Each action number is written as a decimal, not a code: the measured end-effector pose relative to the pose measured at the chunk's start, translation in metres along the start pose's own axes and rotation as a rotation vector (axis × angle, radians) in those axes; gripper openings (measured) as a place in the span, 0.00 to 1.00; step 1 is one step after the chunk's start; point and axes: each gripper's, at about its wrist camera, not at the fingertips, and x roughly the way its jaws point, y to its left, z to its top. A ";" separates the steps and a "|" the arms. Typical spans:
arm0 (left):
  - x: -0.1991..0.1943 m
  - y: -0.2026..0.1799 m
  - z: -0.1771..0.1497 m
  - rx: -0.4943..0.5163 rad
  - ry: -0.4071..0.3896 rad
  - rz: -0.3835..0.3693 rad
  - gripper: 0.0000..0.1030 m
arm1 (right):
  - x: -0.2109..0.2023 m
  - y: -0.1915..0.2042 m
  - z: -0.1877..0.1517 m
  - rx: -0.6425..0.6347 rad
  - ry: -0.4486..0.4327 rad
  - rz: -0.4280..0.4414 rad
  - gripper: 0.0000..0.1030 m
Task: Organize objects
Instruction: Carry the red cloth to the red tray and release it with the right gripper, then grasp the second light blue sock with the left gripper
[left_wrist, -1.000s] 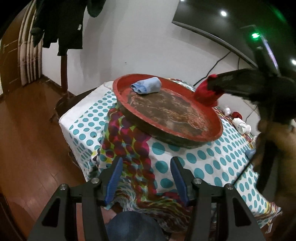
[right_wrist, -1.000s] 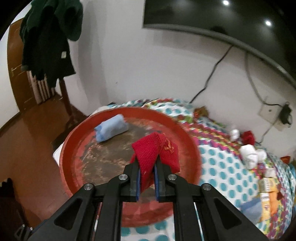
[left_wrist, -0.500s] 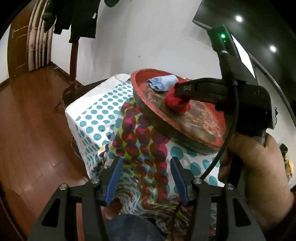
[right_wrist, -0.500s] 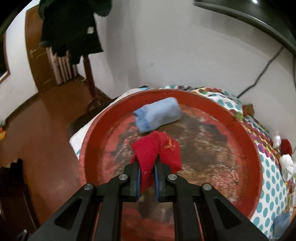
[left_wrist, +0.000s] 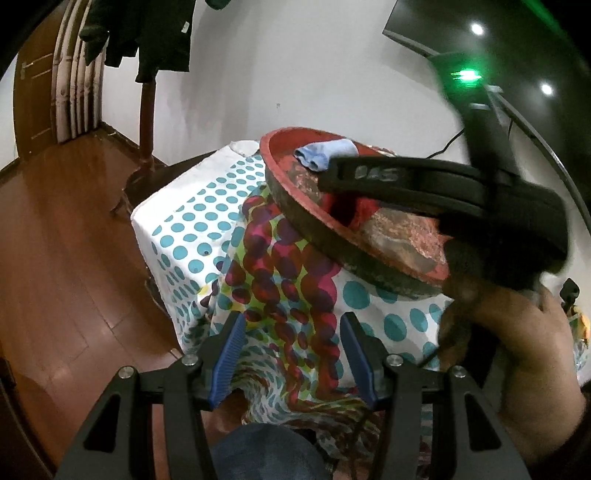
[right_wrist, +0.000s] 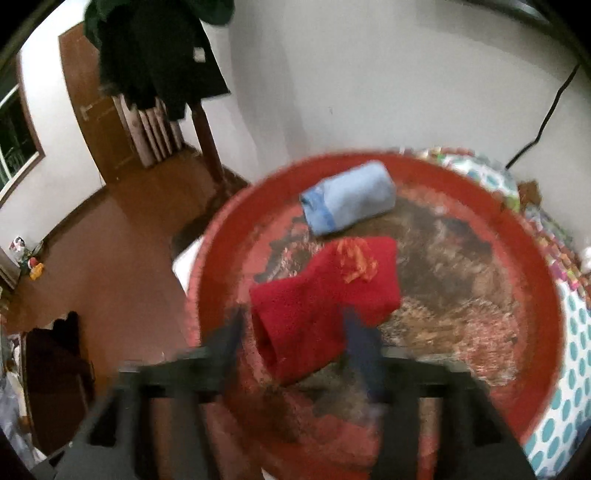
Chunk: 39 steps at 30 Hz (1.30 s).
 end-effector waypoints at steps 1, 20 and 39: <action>-0.001 -0.001 0.000 0.002 -0.006 -0.002 0.53 | -0.012 0.000 -0.002 -0.010 -0.035 -0.023 0.90; -0.016 -0.136 -0.064 0.469 0.029 -0.366 0.53 | -0.240 -0.324 -0.220 0.692 -0.225 -0.655 1.00; 0.047 -0.350 -0.082 0.736 0.096 -0.356 0.53 | -0.270 -0.407 -0.283 0.999 -0.331 -0.557 1.00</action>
